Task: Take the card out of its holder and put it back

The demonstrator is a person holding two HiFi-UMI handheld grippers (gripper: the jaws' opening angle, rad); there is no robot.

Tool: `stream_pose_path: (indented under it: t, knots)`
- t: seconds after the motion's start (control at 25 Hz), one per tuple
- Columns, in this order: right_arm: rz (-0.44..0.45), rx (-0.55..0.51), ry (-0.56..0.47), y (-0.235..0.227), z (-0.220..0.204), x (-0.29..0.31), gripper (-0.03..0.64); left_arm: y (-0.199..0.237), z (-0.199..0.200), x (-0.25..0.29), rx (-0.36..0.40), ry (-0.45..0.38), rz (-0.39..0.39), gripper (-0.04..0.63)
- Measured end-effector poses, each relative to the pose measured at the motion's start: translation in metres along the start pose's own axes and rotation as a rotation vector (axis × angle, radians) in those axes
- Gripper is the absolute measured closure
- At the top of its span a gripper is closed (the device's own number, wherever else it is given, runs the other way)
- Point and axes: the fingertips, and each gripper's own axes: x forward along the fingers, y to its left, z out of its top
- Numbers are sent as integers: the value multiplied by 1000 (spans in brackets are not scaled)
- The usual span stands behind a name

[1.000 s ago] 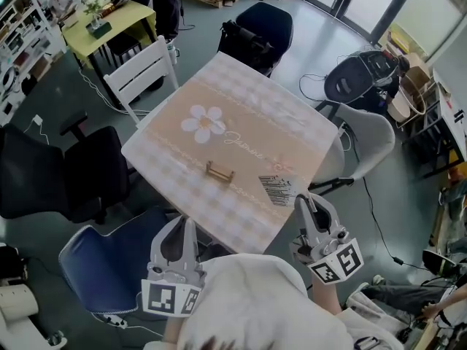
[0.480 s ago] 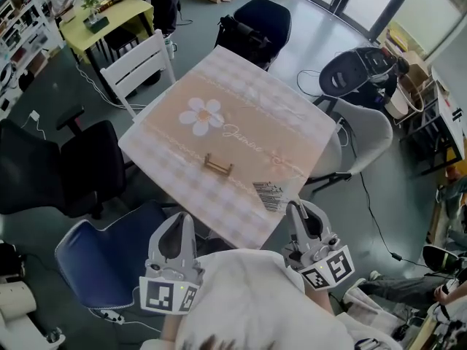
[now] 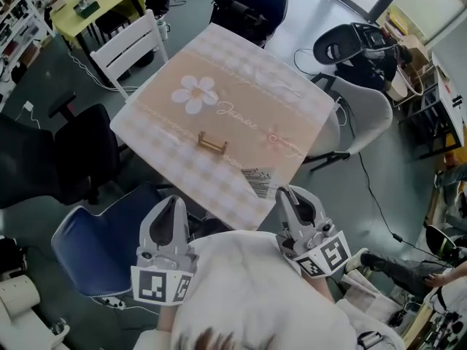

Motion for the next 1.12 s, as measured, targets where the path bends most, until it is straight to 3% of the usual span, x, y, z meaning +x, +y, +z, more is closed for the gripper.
stream_pose_path:
  t: [1.12]
  knots:
    - [24,3,-3,0,3,6,597,3,6,5,56,-5,18,595]
